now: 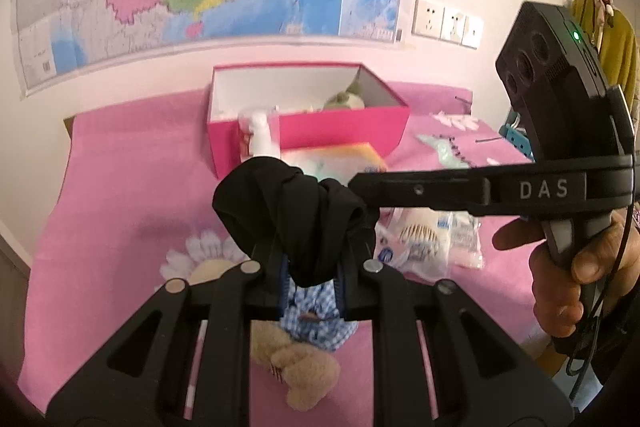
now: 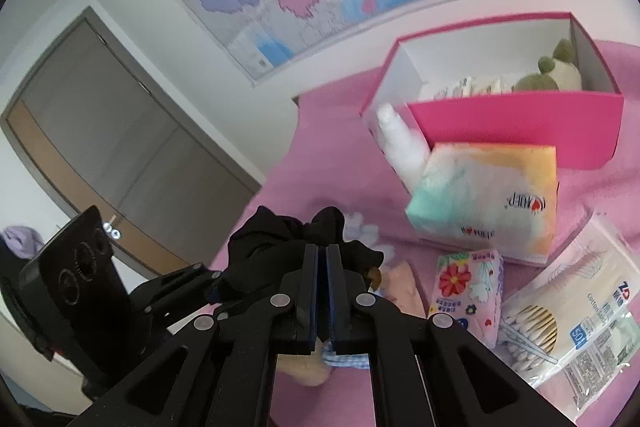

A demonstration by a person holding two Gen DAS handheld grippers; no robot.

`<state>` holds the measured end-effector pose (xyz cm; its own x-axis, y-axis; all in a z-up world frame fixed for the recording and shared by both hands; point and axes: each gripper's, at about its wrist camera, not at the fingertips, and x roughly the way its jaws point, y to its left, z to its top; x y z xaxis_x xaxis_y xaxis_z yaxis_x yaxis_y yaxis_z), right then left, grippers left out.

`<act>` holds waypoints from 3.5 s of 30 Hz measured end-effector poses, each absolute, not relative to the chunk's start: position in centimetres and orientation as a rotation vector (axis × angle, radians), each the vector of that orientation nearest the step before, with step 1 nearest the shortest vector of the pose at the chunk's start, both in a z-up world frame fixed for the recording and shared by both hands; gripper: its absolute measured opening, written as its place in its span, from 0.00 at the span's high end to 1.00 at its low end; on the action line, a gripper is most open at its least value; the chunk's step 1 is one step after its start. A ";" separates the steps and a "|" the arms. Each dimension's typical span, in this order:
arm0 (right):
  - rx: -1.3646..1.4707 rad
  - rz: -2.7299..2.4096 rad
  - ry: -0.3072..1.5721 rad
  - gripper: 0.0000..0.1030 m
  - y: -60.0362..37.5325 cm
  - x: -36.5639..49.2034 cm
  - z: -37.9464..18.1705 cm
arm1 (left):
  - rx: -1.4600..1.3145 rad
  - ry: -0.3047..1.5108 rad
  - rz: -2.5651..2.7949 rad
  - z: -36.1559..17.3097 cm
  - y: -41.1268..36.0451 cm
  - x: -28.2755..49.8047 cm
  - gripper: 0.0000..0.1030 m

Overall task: Organize soft objects
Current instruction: 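Carry the black cloth with the right gripper over the pink box, then open the right gripper to drop the black cloth into the box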

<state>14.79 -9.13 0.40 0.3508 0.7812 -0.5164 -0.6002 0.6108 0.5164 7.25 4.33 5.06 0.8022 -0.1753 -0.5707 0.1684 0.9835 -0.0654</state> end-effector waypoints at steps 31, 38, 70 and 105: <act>0.366 0.973 0.703 0.88 -13.6 14.3 4.4 | 0.089 0.491 -0.267 11.4 1.2 9.2 0.80; 0.345 0.940 0.643 0.91 -14.7 15.5 6.8 | 0.100 0.489 -0.283 12.7 0.3 12.1 0.80; 0.254 0.743 0.708 0.91 -13.6 32.9 8.6 | 0.142 0.617 -0.216 11.5 -0.3 31.2 0.76; 0.272 0.629 0.587 0.36 -20.3 24.8 10.8 | 0.222 0.534 -0.010 14.6 -1.9 24.1 0.05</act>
